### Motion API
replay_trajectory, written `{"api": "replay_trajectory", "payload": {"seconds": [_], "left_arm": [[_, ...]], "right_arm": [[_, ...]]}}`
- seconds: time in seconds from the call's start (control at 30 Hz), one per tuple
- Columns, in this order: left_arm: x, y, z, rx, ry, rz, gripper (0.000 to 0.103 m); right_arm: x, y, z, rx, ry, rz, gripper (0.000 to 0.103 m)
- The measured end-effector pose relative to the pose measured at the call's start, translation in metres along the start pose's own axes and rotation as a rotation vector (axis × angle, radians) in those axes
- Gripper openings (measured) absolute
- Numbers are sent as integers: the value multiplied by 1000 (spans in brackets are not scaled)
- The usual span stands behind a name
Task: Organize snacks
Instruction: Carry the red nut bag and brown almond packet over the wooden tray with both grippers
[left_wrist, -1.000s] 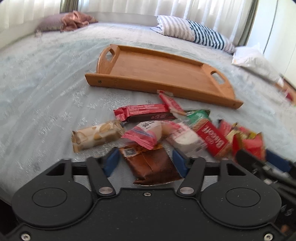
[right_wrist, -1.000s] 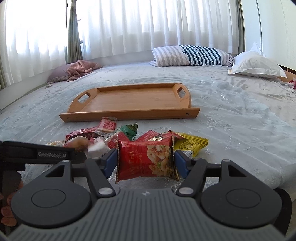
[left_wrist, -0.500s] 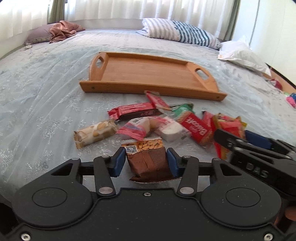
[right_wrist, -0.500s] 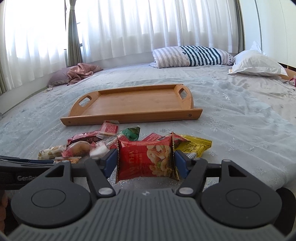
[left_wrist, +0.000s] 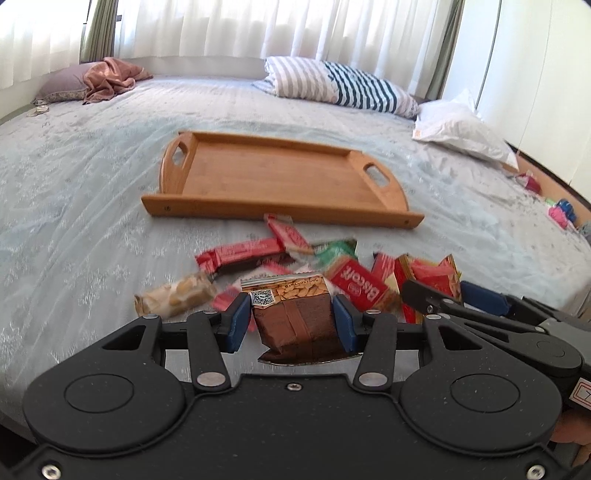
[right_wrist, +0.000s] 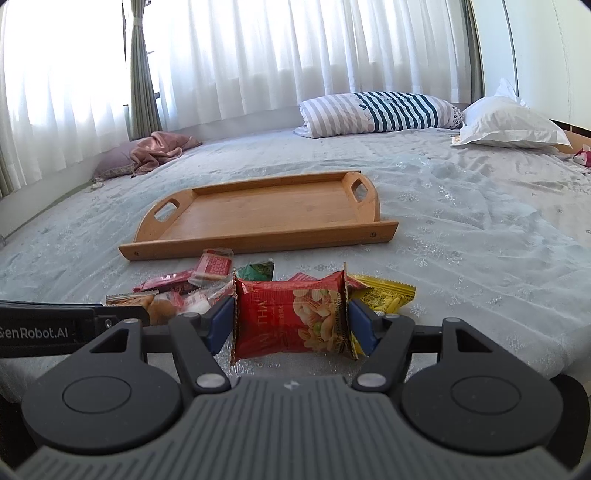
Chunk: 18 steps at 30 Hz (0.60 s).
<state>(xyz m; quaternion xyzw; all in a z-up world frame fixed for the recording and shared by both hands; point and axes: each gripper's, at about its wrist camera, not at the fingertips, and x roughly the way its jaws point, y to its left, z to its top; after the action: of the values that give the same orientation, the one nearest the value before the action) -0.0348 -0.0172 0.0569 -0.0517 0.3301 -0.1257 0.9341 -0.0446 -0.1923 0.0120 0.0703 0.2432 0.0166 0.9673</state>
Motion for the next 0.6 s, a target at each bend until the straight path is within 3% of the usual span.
{"api": "replay_trajectory", "payload": {"seconds": [0.6], "left_arm": [[-6,16,52,-18,-120,-12,46]], "right_arm": [[10,-14,47,42,-67,58,69]]}}
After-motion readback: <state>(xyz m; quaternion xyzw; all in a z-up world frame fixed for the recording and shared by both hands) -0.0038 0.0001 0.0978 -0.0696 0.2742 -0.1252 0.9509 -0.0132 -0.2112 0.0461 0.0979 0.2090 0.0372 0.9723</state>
